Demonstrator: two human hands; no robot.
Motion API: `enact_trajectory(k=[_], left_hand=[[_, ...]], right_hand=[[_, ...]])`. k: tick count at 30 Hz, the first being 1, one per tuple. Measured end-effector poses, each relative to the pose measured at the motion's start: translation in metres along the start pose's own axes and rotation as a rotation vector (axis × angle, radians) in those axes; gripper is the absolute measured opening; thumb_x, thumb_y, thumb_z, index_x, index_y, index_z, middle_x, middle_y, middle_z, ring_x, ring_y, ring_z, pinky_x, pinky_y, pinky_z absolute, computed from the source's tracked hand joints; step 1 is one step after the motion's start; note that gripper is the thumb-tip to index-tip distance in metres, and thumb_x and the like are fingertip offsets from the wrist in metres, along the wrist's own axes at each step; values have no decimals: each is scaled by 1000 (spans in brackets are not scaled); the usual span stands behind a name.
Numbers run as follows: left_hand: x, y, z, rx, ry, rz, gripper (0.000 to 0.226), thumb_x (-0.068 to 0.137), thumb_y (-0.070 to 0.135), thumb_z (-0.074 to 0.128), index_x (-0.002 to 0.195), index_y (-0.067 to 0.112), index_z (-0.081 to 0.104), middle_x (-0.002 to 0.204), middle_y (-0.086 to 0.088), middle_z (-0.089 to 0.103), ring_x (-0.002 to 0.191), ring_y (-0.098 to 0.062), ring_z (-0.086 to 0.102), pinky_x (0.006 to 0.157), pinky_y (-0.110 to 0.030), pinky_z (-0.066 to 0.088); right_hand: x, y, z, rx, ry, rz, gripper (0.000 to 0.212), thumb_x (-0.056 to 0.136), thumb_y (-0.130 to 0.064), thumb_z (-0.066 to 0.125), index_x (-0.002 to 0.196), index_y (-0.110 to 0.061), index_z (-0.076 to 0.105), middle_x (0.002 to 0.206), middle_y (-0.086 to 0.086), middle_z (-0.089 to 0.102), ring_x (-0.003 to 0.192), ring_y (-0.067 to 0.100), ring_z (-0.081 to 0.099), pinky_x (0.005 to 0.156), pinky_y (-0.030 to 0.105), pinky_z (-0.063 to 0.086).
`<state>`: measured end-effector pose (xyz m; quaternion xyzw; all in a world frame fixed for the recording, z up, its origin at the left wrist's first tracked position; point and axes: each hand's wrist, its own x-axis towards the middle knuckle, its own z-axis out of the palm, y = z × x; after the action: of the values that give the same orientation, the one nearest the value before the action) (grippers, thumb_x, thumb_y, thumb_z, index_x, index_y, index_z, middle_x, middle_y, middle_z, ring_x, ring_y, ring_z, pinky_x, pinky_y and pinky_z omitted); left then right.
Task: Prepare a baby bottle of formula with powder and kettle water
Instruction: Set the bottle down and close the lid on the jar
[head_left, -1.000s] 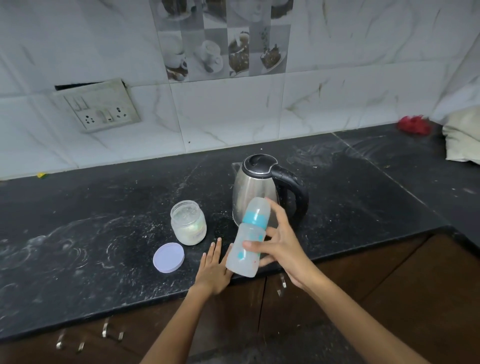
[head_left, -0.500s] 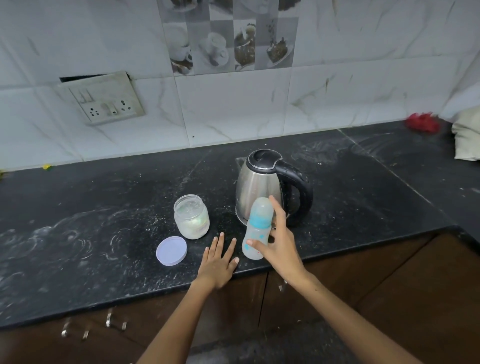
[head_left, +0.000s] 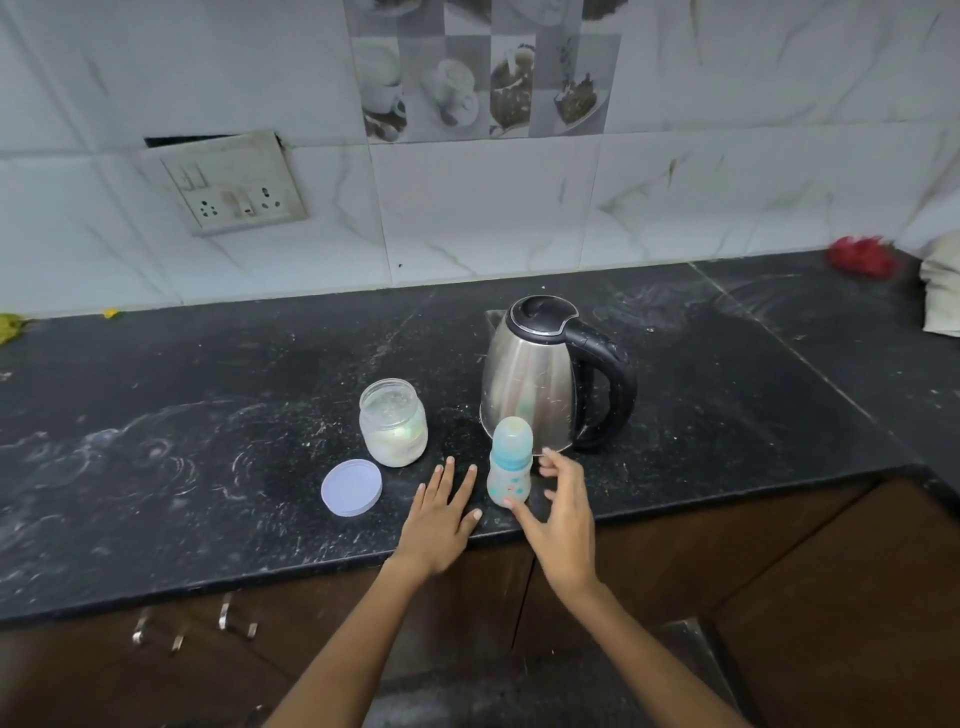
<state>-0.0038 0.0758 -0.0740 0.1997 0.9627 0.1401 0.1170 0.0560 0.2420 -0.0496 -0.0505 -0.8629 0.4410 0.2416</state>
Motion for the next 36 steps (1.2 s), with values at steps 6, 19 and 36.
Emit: enact_trajectory(k=[6,19,36], left_hand=[[-43,-12,-12,-181,318,44,59,94,42,26,141,11,43,150,-9,41,141,-25,35,116,-39,27],[-32,-99,-68,-8,259,-287,96,70,63,70,146,15,35,154,-8,34,140,-25,34,112,-39,27],[-49,-73,-128,-712,514,133,60,65,45,83,111,21,53,115,14,62,112,-8,59,91,-18,47]], right_hand=[[-38,-24,19,-18,-50,-235,32,84,-7,70,113,-13,58,111,-3,55,102,11,59,78,34,56],[20,-65,101,60,-140,-191,30,83,-12,68,110,-14,57,114,-5,52,101,11,58,75,33,56],[58,-137,80,557,-654,454,37,98,-48,36,127,-30,51,116,-15,59,99,-10,59,78,17,54]])
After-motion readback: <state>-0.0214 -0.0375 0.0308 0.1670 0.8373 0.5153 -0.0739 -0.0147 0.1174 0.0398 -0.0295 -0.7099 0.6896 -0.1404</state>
